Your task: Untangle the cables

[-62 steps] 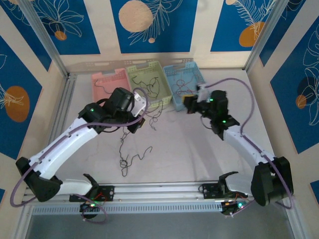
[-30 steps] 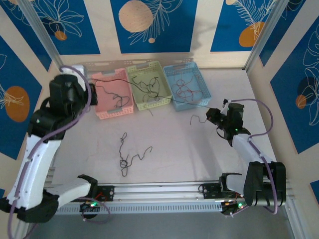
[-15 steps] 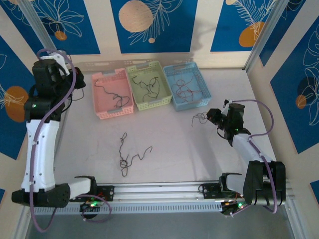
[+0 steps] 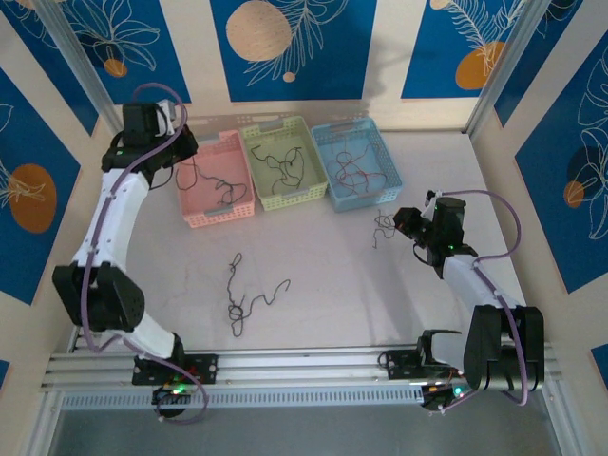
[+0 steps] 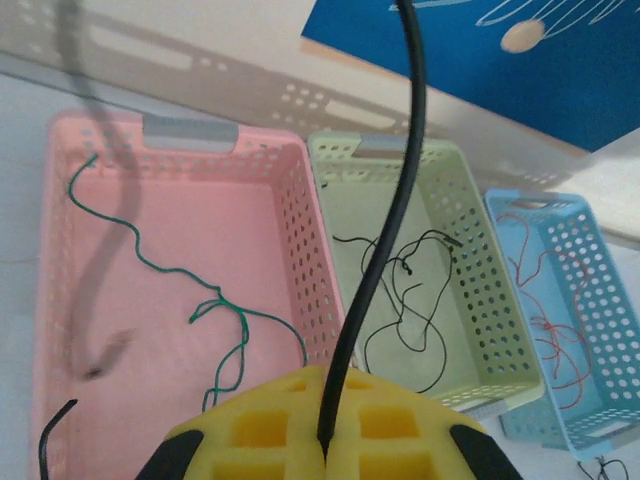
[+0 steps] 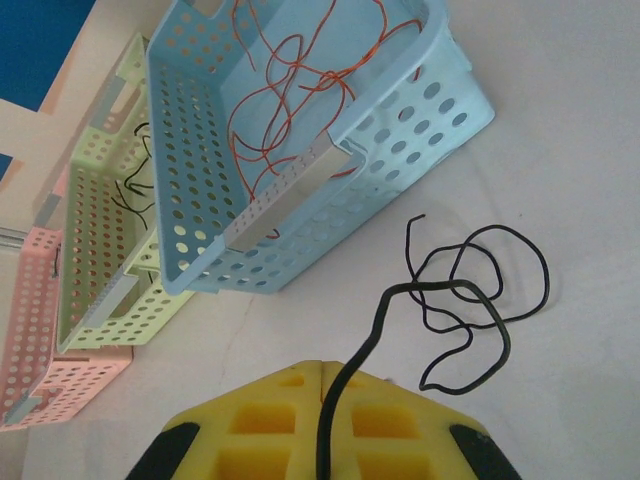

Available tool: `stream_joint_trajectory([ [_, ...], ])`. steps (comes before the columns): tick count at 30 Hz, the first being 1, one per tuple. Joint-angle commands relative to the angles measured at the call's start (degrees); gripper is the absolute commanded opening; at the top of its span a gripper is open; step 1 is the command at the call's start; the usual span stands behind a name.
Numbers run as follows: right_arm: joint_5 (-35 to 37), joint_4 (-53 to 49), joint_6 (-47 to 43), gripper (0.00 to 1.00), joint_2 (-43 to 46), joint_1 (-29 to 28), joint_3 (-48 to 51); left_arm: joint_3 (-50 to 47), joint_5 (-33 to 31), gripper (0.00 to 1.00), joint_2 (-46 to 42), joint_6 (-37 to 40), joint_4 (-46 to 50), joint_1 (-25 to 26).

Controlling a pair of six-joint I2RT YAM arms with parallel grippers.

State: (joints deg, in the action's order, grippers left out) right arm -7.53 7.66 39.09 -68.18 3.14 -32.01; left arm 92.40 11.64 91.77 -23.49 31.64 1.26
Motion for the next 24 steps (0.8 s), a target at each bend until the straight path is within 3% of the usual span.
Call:
stream_joint_trajectory([
  [1,-1.0,-0.1,0.7,0.00,-0.5,0.2,0.2,-1.0,2.2,0.00,3.9,-1.3,-5.6,-0.7],
  [9,-0.8,-0.3,0.8,0.00,-0.8,0.3,0.0,-2.7,4.0,0.00,8.3,-3.0,-10.8,0.6],
  [16,-0.9,-0.5,0.8,0.00,-1.1,0.3,-0.2,0.6,8.4,0.00,10.6,-5.9,-15.8,7.0],
  [24,-0.8,-0.7,0.9,0.00,-1.2,0.3,-0.2,9.4,8.0,0.00,18.8,-8.7,-18.0,14.3],
])
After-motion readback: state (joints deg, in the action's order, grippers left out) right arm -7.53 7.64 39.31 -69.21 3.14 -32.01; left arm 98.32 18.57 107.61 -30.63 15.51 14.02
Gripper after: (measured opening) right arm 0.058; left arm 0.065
